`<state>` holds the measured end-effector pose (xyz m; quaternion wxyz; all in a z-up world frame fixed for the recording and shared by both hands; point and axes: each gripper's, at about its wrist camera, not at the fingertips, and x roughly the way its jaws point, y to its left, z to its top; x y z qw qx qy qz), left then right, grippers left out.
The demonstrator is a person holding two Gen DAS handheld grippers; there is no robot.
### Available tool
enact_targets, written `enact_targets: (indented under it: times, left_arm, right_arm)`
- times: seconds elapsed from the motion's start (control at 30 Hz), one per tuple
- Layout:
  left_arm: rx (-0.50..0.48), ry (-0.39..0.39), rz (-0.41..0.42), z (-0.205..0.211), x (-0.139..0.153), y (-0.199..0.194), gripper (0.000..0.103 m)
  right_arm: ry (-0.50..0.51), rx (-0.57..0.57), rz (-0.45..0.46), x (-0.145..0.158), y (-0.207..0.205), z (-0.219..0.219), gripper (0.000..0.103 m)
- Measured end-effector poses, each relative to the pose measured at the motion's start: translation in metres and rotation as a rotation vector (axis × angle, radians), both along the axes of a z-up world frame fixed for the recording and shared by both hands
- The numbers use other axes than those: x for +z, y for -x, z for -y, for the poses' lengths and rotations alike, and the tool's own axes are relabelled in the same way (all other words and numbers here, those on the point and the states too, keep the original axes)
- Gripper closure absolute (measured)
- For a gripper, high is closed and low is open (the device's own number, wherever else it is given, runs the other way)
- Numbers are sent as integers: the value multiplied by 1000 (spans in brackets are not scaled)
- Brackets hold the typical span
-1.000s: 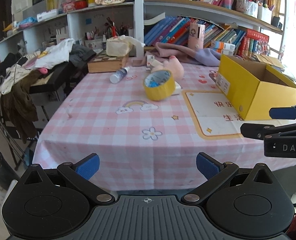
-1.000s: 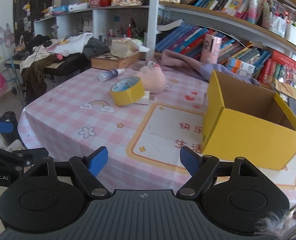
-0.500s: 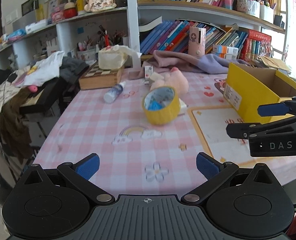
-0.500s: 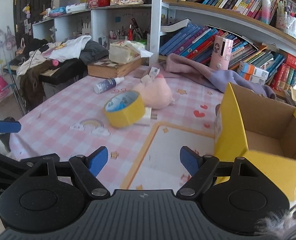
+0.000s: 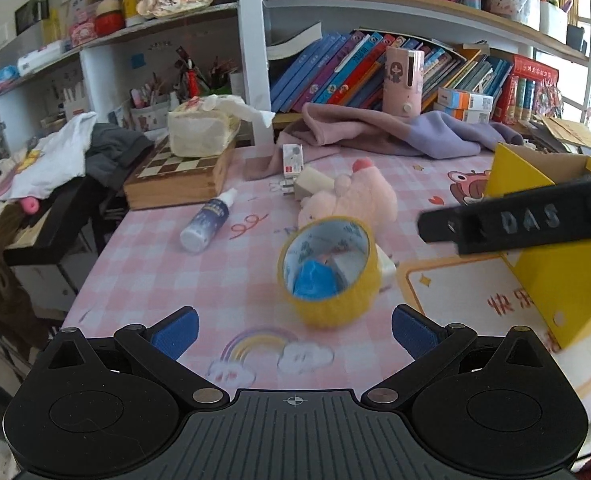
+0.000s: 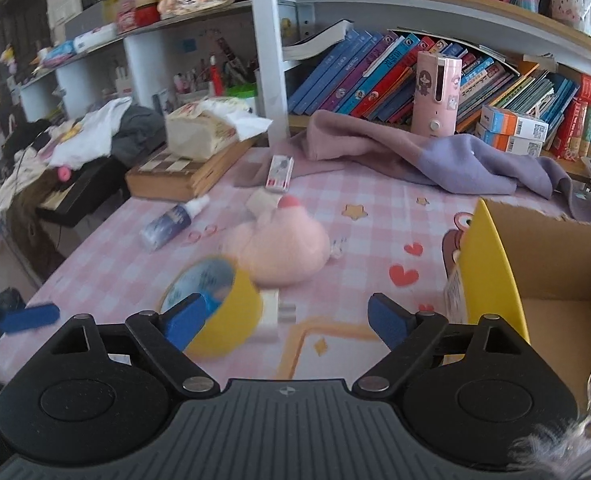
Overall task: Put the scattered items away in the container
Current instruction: 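Reach the left tool to the yellow tape roll while the right tool reaches the pink plush pig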
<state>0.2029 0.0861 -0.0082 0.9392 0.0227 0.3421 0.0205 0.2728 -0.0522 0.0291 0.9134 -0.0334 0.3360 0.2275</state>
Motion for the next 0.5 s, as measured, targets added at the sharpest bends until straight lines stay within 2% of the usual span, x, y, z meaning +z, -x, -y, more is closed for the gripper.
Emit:
enact_targets:
  times: [0.5]
  left_arm:
    - [-43,38,-84,-2,-33,-73,0]
  right_arm:
    - [-28,-30,-120,-26,-96,-41,12]
